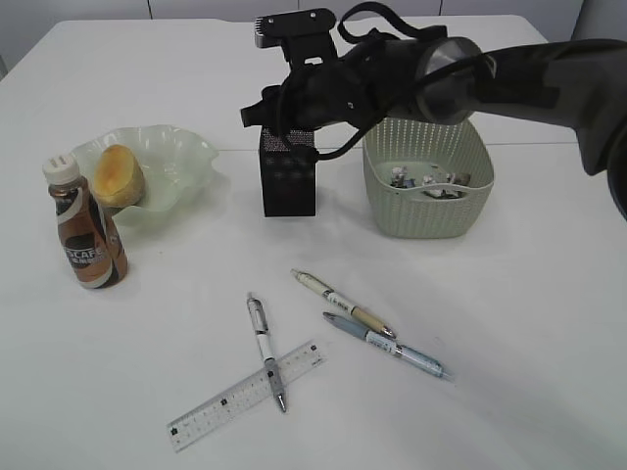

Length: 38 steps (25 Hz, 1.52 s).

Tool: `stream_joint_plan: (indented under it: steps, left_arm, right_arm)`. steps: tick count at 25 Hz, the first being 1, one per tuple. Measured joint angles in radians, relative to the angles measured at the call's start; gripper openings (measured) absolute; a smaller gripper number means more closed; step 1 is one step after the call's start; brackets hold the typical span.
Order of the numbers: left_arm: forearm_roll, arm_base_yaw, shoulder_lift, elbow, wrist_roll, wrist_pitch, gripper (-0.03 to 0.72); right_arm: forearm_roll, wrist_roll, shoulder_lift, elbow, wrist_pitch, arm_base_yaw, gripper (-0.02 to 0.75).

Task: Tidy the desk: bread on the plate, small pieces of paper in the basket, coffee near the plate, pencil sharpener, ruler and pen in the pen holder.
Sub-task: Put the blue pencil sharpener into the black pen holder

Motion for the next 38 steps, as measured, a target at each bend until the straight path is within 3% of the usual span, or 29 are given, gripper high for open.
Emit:
stream_joint_plan:
  steps: [31, 38]
  left_arm:
    - [0.0, 0.0, 0.0, 0.0, 0.0, -0.005, 0.434]
    - [0.0, 0.0, 0.0, 0.0, 0.0, -0.005, 0.434]
  right_arm:
    - [0.094, 0.051, 0.039, -0.002, -0.001, 0.0, 0.417]
    - [0.094, 0.051, -0.018, -0.055, 0.155, 0.0, 0.417]
